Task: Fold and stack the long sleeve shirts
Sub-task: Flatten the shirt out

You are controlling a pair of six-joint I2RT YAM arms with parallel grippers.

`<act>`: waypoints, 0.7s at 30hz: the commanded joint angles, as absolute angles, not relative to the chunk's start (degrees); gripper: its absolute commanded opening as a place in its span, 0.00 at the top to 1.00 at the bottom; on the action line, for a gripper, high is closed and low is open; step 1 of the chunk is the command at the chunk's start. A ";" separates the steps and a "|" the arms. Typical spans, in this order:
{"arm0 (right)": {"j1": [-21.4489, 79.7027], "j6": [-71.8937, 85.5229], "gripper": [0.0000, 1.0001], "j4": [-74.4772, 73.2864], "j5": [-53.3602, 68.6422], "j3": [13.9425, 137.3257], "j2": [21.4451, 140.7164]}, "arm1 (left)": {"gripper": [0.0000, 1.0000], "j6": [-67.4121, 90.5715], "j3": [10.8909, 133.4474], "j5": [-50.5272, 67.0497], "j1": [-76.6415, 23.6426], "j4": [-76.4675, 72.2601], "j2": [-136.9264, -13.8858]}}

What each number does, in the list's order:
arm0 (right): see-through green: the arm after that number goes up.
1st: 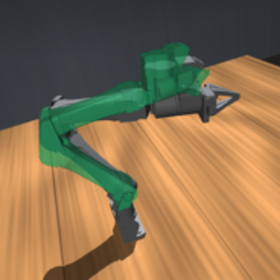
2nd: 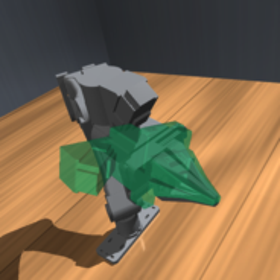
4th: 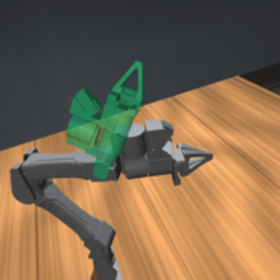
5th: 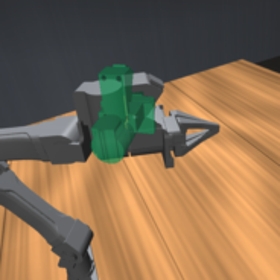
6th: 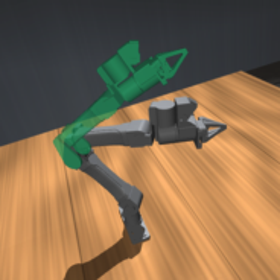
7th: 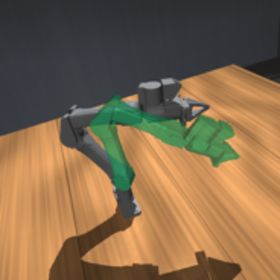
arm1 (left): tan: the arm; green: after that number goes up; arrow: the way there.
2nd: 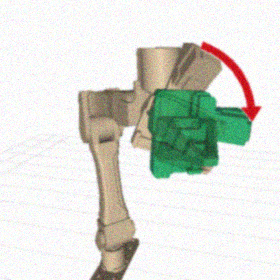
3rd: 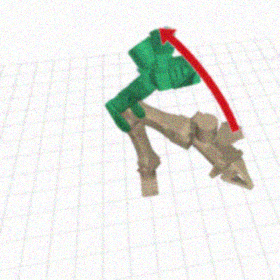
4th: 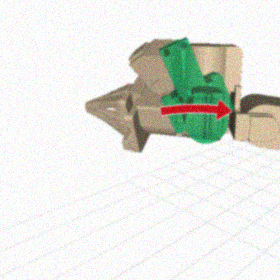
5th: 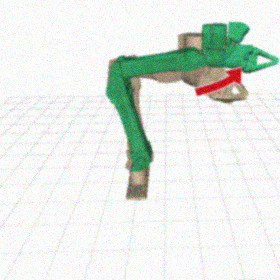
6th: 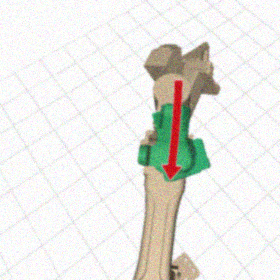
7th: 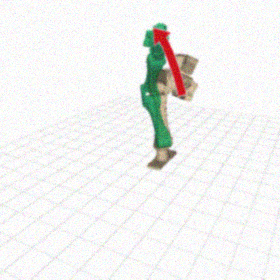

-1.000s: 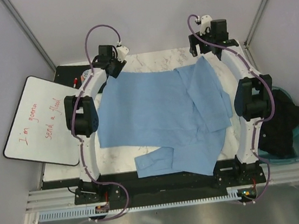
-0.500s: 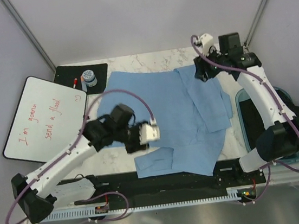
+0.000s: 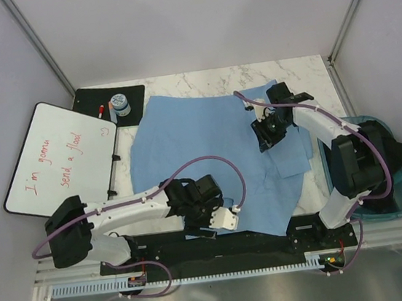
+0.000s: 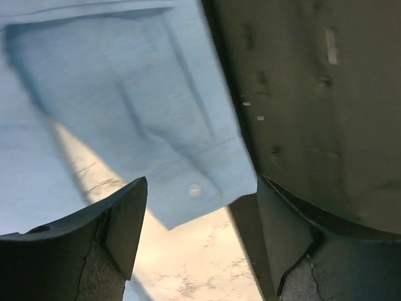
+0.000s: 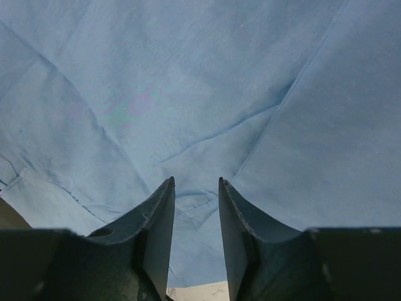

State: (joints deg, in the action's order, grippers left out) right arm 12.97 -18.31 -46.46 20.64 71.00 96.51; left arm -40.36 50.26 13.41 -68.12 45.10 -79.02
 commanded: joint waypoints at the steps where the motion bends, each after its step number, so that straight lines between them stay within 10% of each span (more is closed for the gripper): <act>1: 10.83 -16.88 0.56 -44.82 17.40 75.22 95.36 | 0.22 -40.52 52.90 11.59 -62.86 37.79 -79.10; 21: -5.53 -15.65 0.32 -55.37 11.87 66.01 91.23 | 0.18 -38.76 55.99 11.95 -37.18 37.18 -76.99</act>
